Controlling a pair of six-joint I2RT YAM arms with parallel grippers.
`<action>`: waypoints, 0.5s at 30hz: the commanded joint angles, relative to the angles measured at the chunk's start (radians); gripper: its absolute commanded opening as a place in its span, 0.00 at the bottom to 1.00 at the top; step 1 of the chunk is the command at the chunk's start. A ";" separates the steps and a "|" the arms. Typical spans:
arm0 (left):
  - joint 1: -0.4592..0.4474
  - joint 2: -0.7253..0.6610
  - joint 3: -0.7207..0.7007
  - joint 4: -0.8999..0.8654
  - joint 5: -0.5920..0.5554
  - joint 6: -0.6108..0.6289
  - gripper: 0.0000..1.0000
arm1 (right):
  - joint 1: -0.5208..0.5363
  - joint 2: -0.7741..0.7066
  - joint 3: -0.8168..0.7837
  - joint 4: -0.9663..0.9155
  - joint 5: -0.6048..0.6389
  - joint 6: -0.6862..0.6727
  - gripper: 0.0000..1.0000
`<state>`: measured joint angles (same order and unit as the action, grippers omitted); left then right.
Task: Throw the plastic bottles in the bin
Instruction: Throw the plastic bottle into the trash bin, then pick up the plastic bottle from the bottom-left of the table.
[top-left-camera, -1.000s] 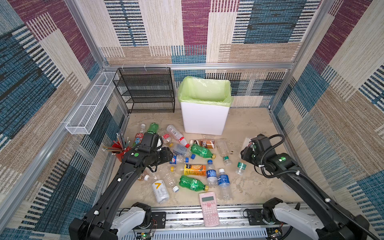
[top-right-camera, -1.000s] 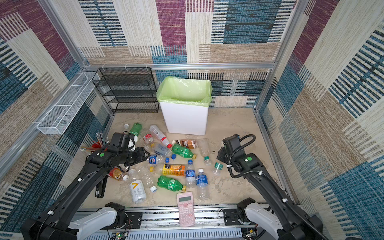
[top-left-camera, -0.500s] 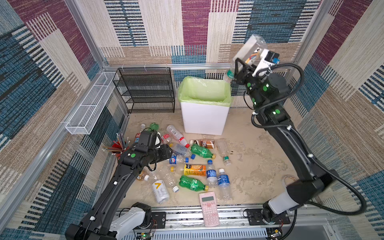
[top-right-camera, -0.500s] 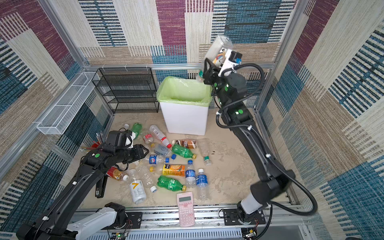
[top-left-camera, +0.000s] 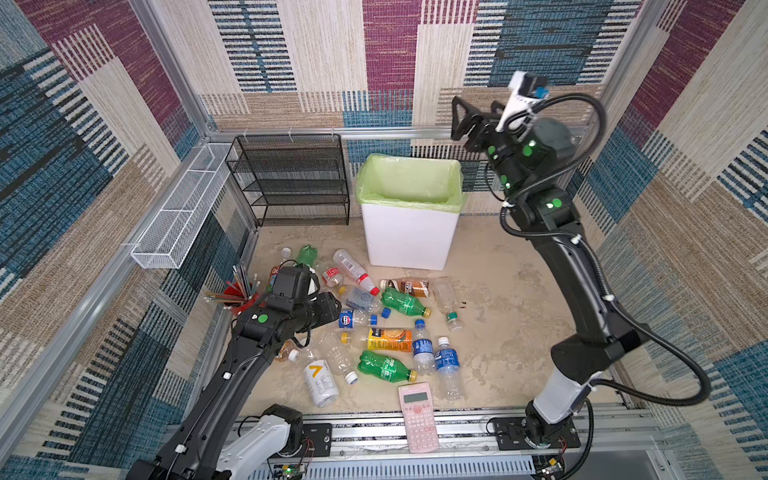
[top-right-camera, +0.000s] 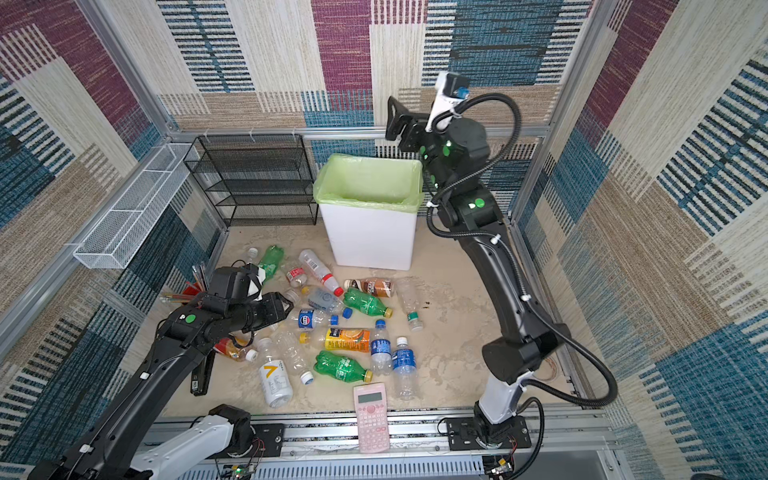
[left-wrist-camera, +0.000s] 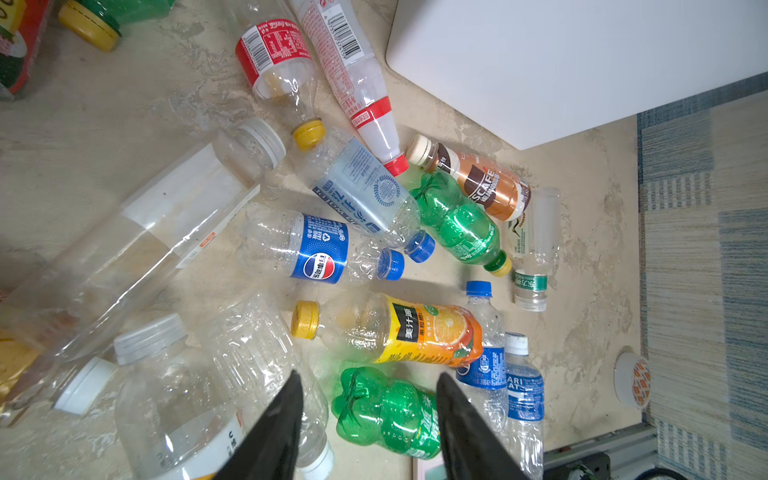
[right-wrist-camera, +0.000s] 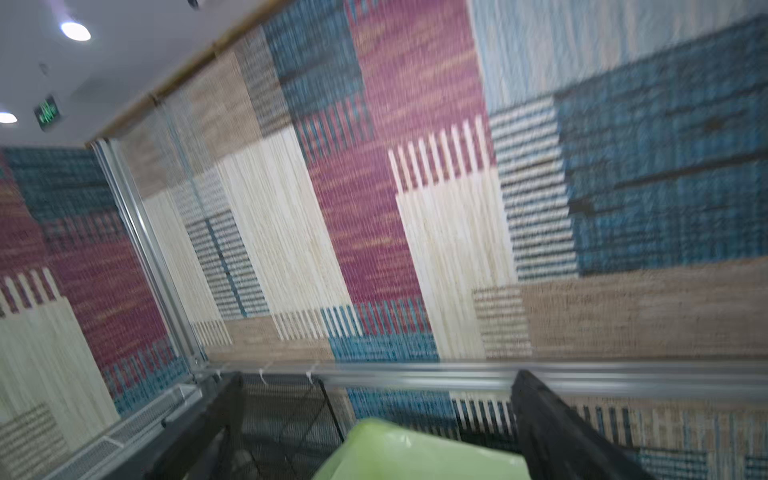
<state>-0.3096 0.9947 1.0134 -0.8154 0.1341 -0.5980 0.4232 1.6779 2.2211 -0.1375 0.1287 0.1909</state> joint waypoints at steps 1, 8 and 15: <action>0.000 0.005 -0.006 0.009 -0.011 -0.005 0.53 | -0.001 -0.115 -0.147 0.019 0.026 0.000 0.94; 0.000 0.051 -0.021 -0.024 -0.007 -0.038 0.53 | 0.000 -0.486 -0.833 -0.202 0.028 0.229 0.82; 0.000 0.140 -0.022 -0.143 -0.078 -0.173 0.59 | 0.002 -0.749 -1.452 -0.278 -0.066 0.457 0.82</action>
<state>-0.3096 1.1244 0.9974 -0.8791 0.1139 -0.6712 0.4236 0.9752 0.8902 -0.3862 0.1200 0.5171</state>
